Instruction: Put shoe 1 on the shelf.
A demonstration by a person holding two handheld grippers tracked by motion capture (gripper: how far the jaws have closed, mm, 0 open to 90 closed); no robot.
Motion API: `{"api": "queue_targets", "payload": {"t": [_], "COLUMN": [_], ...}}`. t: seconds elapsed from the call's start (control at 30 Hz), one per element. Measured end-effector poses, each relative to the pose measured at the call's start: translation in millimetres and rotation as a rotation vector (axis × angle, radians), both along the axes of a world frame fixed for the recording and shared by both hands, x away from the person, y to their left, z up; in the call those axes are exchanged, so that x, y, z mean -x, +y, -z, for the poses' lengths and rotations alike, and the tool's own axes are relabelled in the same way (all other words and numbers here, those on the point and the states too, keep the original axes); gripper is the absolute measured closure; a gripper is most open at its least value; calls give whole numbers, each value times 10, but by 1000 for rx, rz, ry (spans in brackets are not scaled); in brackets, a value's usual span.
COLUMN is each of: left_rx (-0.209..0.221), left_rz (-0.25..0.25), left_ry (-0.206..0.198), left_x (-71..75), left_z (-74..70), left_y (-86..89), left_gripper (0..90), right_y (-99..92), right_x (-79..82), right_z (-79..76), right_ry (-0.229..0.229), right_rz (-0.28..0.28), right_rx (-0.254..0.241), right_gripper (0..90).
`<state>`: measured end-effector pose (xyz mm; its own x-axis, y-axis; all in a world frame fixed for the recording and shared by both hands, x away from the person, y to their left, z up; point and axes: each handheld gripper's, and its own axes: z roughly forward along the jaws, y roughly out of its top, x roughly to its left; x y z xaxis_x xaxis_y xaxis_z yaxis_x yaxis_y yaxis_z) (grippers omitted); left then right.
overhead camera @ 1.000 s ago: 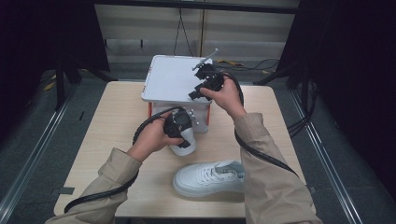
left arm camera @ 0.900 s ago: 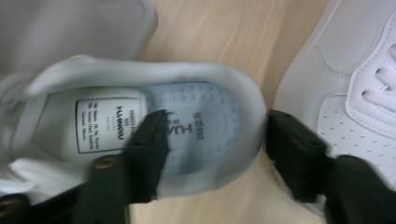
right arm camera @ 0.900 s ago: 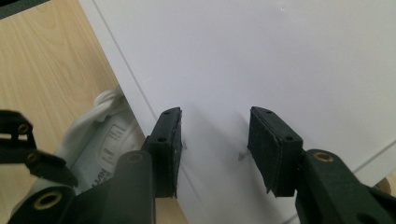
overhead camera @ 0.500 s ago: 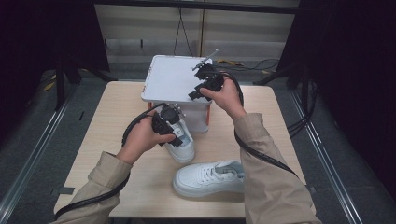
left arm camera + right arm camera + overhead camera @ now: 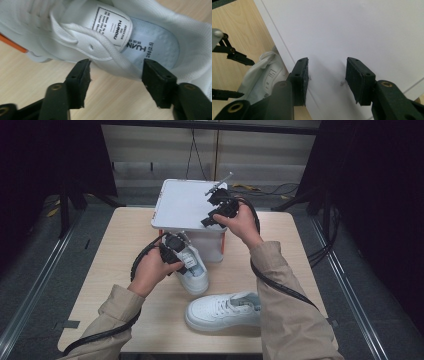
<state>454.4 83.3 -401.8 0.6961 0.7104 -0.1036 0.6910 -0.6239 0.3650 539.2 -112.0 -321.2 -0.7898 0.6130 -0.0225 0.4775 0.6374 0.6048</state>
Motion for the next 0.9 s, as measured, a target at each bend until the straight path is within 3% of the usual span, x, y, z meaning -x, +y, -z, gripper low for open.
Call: {"api": "queue_targets", "payload": {"t": [0.07,0.13,0.27,0.33,0.37,0.4,0.47,0.5,0.63,0.73,0.9], "left_rx": [37,42,41,29,29,46,50,50,49,56,70], "left_rz": [-12,-19,-38,-57,-57,-65,-74,-74,-62,-66,-67], "left_ry": [24,41,54,38,38,25,-28,-28,-33,-5,-5], "left_x": [-29,-40,-73,-107,-107,-123,-153,-153,-154,-141,-130], "left_z": [7,-11,-29,-47,-47,-113,-182,-182,-176,-136,-128], "left_y": [48,67,91,129,129,183,245,245,254,257,280], "left_gripper": [479,564,613,630,688,745,769,786,783,779,774], "right_y": [-1,-5,-1,-2,-2,0,2,5,15,14,31], "right_x": [2,-3,-3,-5,-5,-6,-12,-14,-16,-18,-20], "right_z": [1,1,1,4,4,8,5,4,7,8,8], "right_ry": [0,-2,-1,-4,-4,-5,-6,-4,-7,-7,-6], "right_rz": [1,-3,-1,-2,-2,-2,-7,-5,-1,-1,4], "right_rx": [-2,-2,-2,-4,-4,-8,-3,-3,-5,-7,-5], "right_gripper": [531,531,531,530,530,530,529,529,526,525,524]}}
